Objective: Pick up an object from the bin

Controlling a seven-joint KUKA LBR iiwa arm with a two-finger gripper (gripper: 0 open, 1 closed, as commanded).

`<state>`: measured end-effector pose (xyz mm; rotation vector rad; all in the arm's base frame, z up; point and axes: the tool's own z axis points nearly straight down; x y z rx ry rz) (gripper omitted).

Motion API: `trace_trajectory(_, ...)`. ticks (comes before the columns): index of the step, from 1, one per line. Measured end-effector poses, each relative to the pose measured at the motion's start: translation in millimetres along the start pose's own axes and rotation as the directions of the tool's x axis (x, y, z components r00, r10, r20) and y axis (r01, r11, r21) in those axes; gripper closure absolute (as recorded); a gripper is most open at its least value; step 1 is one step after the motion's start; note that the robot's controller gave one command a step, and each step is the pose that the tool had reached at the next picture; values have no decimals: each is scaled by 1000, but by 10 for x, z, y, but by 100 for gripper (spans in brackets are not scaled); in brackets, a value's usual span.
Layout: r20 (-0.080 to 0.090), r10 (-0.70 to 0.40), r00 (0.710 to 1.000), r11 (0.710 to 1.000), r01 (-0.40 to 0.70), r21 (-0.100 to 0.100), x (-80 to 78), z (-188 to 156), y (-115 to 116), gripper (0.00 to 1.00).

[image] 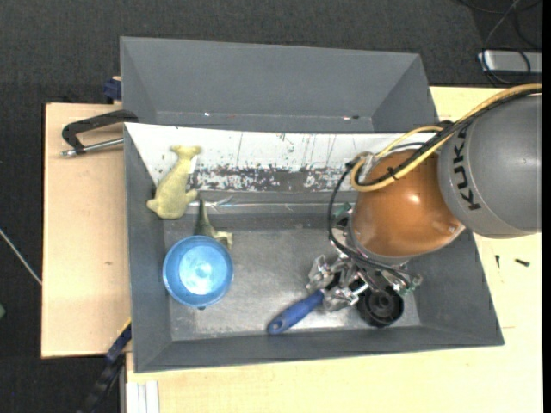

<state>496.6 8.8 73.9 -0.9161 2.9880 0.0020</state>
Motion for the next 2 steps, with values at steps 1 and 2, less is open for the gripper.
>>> trace_trajectory(1,-6,-17,1000,1000,17,3,90,-1202,-161,100)
trace_trajectory(2,-6,-21,1000,1000,22,4,124,-2084,-465,100)
